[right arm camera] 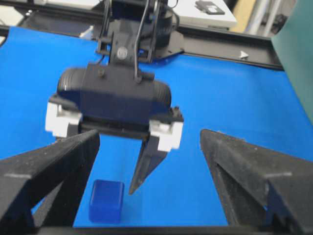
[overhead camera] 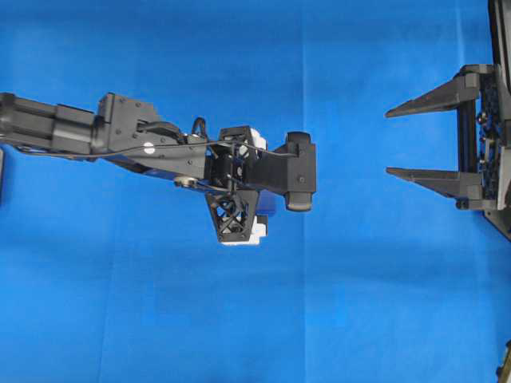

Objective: Handover the blue block to the right arm after grasping it with the left arm, then place it in the designated position.
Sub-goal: 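Lower the open left gripper around the blue cube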

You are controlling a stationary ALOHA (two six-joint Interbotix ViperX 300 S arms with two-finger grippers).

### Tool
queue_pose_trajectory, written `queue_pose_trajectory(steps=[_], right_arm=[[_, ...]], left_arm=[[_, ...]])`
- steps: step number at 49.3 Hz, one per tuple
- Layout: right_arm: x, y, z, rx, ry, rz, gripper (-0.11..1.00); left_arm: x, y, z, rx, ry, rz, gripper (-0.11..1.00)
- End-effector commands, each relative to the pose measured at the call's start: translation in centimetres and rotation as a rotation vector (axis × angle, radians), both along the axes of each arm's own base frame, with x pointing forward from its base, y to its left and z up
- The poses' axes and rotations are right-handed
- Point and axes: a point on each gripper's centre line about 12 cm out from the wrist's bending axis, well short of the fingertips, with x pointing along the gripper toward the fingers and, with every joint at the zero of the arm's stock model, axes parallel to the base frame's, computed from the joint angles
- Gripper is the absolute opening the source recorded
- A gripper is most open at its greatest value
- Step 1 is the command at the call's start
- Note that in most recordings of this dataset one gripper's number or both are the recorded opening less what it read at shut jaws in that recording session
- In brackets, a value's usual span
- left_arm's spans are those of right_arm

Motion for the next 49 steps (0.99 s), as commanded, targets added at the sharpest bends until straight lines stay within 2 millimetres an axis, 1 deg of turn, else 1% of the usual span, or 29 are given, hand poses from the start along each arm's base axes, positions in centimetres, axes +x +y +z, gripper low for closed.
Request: queue_pose_trajectory(steps=[1,10,15,26,32,34,36,38,42,43,49], right_arm=[[0.3,0.0,0.8,0.003,-0.021,-0.001,0.97],[0.4,0.0,0.6,0.003,-0.014,-0.002,0.97],[0.5,0.0,0.4,0.003,-0.008,-0.002,0.97],[0.6,0.0,0.2,0.004,0.002,-0.003,0.97],[0.6,0.0,0.3,0.003,-0.003,-0.002,0.97],[0.6,0.0,0.3,0.004,-0.003,-0.001,0.97],[0.6,0.0,0.2,0.004,-0.002,-0.001,0.97],[0.6,0.0,0.2,0.004,-0.002,-0.003,0.97],[0.6,0.0,0.2,0.006,-0.003,-0.001,0.97],[0.6,-0.1,0.2,0.006,-0.002,-0.003,0.97],[0.6,-0.1,0.3,0.007,-0.003,-0.003,0.97]], left_arm=[[0.4,-0.1,0.5,0.001,-0.032,-0.005,0.92],[0.5,-0.2,-1.4,-0.001,-0.026,-0.003,0.92],[0.5,-0.2,-1.9,-0.002,-0.023,0.0,0.92],[0.5,-0.2,-2.1,-0.002,-0.021,0.0,0.91],[0.4,-0.2,-2.1,-0.003,-0.021,0.001,0.89],[0.5,-0.2,-2.0,-0.004,-0.023,0.002,0.86],[0.5,-0.1,-2.0,-0.006,-0.024,0.008,0.8],[0.5,-0.1,-2.0,-0.007,-0.024,0.009,0.71],[0.5,0.0,-2.0,-0.005,-0.024,0.009,0.49],[0.5,0.0,-2.0,-0.005,-0.023,0.009,0.47],[0.5,0.0,-2.1,-0.005,-0.021,0.009,0.48]])
